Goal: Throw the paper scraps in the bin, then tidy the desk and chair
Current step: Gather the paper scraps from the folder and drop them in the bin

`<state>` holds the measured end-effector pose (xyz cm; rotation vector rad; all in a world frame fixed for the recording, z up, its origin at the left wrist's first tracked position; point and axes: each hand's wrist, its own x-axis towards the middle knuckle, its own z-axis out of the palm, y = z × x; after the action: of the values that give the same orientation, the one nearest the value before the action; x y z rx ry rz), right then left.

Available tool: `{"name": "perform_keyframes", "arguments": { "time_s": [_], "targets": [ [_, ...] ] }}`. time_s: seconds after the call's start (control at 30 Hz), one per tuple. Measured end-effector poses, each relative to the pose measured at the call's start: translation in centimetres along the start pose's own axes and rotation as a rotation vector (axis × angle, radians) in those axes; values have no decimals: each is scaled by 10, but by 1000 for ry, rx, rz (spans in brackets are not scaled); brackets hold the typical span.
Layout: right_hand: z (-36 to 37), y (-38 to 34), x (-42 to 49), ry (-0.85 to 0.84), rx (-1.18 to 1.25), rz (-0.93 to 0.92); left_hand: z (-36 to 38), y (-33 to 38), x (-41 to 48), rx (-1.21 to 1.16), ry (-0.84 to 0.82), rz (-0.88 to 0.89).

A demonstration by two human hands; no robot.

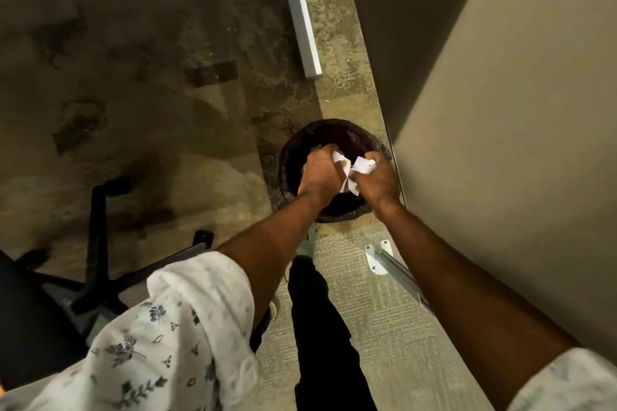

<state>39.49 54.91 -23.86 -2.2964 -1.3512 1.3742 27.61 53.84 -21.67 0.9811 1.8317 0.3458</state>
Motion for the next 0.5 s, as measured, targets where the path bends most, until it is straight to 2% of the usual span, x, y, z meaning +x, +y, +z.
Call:
{"name": "perform_keyframes", "arguments": {
  "time_s": [0.2, 0.33, 0.5],
  "targets": [
    [2, -1, 8, -6, -26, 14, -4, -15, 7, 37, -53, -3],
    [-1, -11, -4, -26, -162, -53, -17, -15, 2, 158, -28, 28],
    [-11, -33, -36, 30, -299, -177, -48, -5, -13, 293, 39, 56]
  ]
}}
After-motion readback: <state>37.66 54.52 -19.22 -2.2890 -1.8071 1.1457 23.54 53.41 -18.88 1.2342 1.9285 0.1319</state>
